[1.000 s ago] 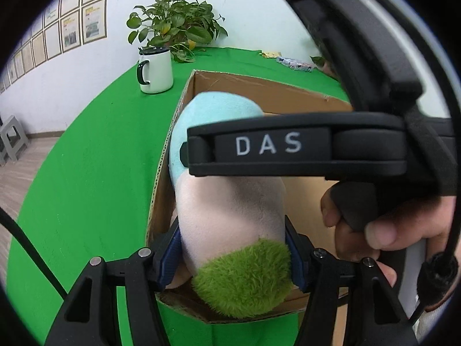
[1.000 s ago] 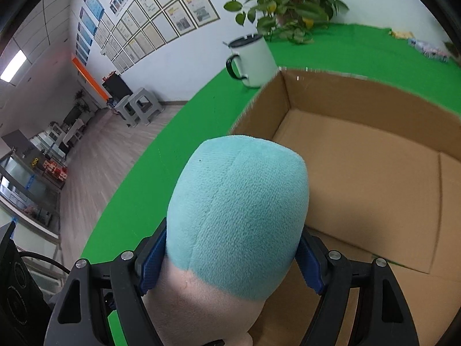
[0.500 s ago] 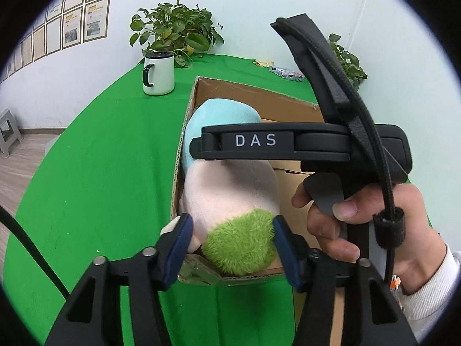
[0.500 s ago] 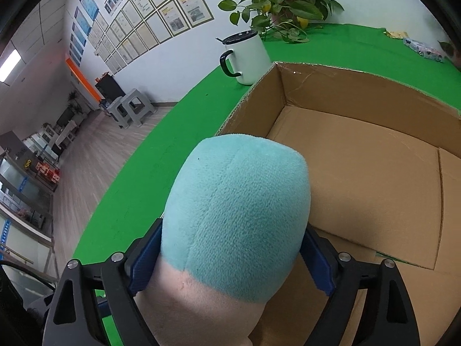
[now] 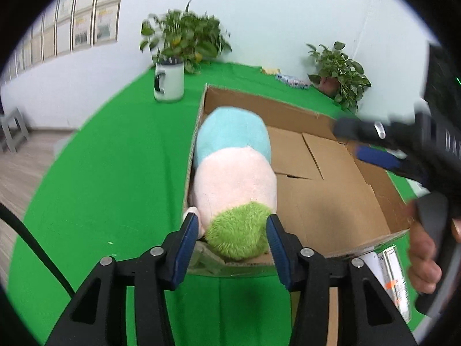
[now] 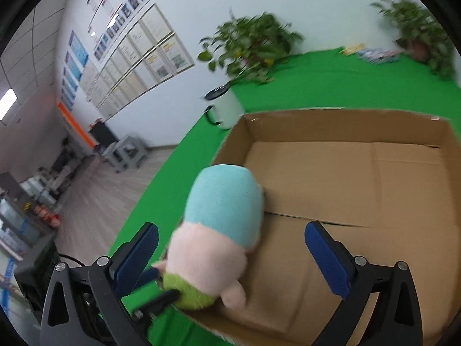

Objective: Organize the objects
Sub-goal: 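Open both grippers to release the plush inside the box and withdraw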

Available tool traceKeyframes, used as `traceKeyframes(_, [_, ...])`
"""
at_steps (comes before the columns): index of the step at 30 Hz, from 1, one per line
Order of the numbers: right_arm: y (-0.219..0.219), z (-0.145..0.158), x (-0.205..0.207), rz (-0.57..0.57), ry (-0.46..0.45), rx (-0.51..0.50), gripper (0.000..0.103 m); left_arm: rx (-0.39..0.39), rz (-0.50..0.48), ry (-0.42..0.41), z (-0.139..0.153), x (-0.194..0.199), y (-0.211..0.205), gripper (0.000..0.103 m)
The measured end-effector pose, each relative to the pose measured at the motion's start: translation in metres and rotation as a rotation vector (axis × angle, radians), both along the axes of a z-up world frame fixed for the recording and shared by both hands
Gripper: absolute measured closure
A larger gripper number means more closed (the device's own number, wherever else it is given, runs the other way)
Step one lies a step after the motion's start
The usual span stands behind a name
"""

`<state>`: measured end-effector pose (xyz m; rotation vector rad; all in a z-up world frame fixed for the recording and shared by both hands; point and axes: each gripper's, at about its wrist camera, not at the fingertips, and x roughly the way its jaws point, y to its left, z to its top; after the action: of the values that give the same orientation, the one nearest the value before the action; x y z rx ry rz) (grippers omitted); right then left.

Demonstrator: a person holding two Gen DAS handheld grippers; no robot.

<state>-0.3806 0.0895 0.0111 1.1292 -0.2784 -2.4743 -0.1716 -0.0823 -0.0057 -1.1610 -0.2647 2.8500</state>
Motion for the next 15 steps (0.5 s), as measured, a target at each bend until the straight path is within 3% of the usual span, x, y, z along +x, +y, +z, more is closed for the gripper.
traceKeyframes(4, [0.021, 0.002, 0.064, -0.171, 0.057, 0.197, 0.001, -0.075, -0.004, 0.125, 0.019, 0.033, 0.014, 0.023])
traceKeyframes(6, [0.028, 0.000, 0.107, -0.249, 0.101, 0.267, 0.001, -0.112, -0.024, 0.177, 0.025, 0.040, 0.020, 0.022])
traceKeyframes(9, [0.044, -0.006, 0.155, -0.311, 0.124, 0.274, 0.001, -0.142, -0.058, 0.212, 0.029, 0.053, 0.034, 0.022])
traceKeyframes(15, [0.053, -0.018, 0.227, -0.334, 0.144, 0.300, 0.001, -0.090, -0.090, 0.264, 0.039, 0.080, 0.052, 0.022])
